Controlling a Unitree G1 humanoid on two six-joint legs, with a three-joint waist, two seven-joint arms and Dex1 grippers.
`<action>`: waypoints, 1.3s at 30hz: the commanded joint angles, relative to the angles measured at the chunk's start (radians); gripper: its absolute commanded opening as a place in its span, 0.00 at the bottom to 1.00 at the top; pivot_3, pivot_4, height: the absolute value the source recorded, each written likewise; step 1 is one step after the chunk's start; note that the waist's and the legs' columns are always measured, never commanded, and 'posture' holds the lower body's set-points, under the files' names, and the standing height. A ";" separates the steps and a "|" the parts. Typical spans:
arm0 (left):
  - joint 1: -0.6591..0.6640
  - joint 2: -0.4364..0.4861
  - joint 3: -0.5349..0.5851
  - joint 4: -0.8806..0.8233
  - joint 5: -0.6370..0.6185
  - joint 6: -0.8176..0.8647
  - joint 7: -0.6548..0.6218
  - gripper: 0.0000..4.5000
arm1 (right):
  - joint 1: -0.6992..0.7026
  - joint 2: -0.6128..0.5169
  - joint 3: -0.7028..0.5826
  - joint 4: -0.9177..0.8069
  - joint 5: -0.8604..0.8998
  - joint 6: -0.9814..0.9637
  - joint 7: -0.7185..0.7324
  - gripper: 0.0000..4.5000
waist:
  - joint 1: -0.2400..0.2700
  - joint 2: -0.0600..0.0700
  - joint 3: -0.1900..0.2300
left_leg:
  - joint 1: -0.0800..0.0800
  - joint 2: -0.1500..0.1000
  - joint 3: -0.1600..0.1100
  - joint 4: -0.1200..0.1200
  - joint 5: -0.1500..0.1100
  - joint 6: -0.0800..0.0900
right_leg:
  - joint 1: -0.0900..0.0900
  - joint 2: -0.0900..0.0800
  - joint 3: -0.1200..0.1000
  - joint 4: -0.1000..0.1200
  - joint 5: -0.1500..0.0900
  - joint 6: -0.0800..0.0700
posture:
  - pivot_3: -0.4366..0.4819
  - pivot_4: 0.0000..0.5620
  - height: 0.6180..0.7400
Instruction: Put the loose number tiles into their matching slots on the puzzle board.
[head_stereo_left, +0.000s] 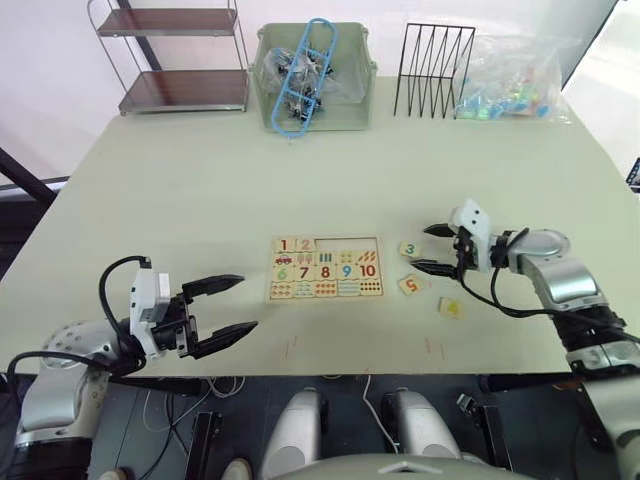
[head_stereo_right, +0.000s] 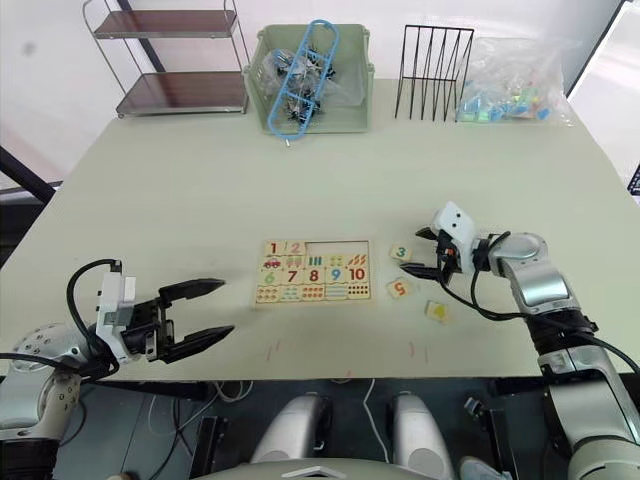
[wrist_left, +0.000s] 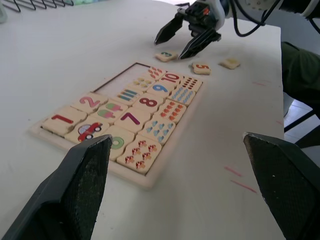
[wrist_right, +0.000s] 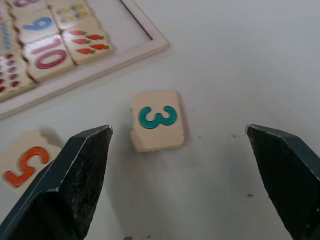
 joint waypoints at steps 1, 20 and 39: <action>-0.001 -0.005 0.037 -0.015 -0.020 -0.033 0.010 0.98 | -0.016 -0.003 -0.007 -0.012 -0.006 0.002 0.008 1.00 | 0.000 0.000 0.000 | 0.000 0.000 0.000 0.000 0.000 0.000 | 0.000 0.000 0.000 0.000 0.000 0.000 | 0.48 0.27 1.00; 0.006 -0.004 0.031 -0.023 -0.028 -0.036 0.020 1.00 | -0.031 0.016 0.007 -0.020 -0.032 -0.004 0.041 0.40 | -0.001 0.000 0.000 | 0.000 0.000 0.000 -0.001 0.000 0.000 | 0.000 0.002 0.000 0.000 0.000 0.000 | 0.48 0.27 1.00; -0.006 -0.002 0.023 -0.022 -0.026 -0.027 0.032 1.00 | -0.098 0.029 0.015 -0.186 -0.021 0.192 0.015 0.19 | -0.003 0.001 0.001 | 0.000 0.000 0.001 -0.002 0.000 0.000 | -0.001 0.001 0.001 0.000 0.000 0.000 | 0.48 0.27 1.00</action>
